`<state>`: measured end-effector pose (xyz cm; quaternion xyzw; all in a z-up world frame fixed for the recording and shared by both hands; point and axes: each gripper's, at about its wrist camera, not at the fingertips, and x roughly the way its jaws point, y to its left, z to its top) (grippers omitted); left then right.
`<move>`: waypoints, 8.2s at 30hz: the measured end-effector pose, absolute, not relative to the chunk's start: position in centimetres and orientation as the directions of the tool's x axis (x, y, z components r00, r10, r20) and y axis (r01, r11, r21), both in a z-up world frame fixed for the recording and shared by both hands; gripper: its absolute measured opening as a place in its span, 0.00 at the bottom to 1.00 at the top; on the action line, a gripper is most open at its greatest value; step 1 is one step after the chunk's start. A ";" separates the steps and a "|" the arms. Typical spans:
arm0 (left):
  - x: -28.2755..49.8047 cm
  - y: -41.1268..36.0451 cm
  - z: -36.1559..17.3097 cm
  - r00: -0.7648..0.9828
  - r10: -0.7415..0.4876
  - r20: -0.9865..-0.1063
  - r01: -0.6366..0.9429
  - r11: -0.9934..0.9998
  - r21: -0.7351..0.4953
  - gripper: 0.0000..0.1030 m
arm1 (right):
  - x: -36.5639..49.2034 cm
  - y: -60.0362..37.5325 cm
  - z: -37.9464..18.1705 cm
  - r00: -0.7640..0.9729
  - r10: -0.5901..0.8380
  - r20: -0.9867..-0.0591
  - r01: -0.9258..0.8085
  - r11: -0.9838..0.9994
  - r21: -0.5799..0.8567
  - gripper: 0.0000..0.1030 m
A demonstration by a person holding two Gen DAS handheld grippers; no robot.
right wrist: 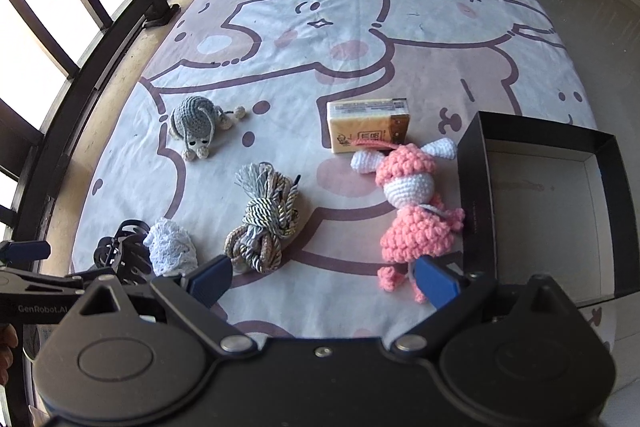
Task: Organize objects
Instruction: 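Lower the left tool onto the black claw clip while the right tool approaches the twisted rope, then close the left tool on the claw clip while the right tool closes on the rope, then lift the claw clip and rope and carry both over the black box, then lower the claw clip into the black box and open the left tool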
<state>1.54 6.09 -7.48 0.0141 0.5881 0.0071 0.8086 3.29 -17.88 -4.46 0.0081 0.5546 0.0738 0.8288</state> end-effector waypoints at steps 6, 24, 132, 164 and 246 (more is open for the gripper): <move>1.8 6.3 -9.2 0.288 0.026 -0.957 0.012 0.999 0.031 1.00 | 4.1 -17.4 -5.6 0.351 0.172 -0.920 -0.097 0.984 0.147 0.96; 2.5 6.7 -13.7 0.224 0.010 -0.975 0.068 0.997 0.026 0.92 | 7.2 -16.0 -10.1 0.327 0.140 -0.935 -0.041 0.990 0.133 0.96; 1.5 3.4 -1.6 0.449 -0.069 -0.891 -0.004 0.997 -0.080 0.63 | 4.2 -19.1 -3.2 0.371 0.350 -0.860 -0.158 0.937 0.313 0.35; 3.7 -8.1 6.2 0.514 -0.111 -0.851 0.085 0.993 -0.079 0.63 | 2.8 -29.7 5.7 0.549 0.285 -0.786 -0.069 0.952 0.297 0.35; 7.7 -26.3 -8.0 0.291 -0.326 -0.899 -0.069 0.930 -0.360 0.63 | 4.4 -45.8 -7.5 0.455 0.072 -0.887 0.323 0.916 0.240 0.35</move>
